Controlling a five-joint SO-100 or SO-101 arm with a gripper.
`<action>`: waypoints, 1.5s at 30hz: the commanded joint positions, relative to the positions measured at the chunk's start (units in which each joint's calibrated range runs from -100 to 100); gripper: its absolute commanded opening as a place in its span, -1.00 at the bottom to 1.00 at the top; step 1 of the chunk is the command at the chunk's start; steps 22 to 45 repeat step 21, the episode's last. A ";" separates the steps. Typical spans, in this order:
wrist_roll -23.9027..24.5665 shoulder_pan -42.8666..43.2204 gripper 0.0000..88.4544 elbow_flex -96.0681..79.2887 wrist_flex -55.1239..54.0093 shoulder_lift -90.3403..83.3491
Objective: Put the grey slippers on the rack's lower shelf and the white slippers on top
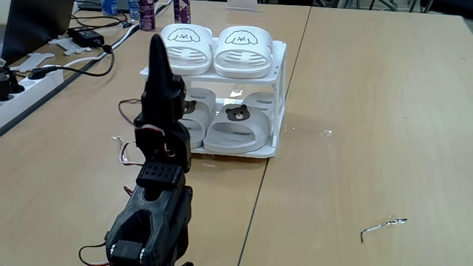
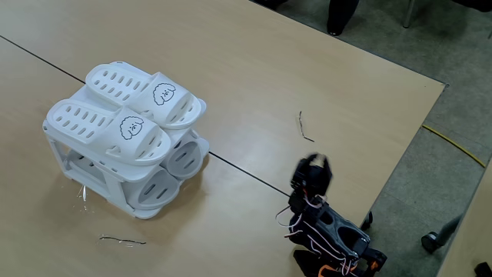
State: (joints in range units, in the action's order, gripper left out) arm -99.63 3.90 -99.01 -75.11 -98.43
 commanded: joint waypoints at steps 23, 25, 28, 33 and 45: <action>-0.37 0.30 -0.98 -0.81 -24.72 -0.47; -0.37 0.30 -0.98 -0.81 -24.72 -0.47; -0.37 0.30 -0.98 -0.81 -24.72 -0.47; -0.37 0.30 -0.98 -0.81 -24.72 -0.47; -0.37 0.30 -0.98 -0.81 -24.72 -0.47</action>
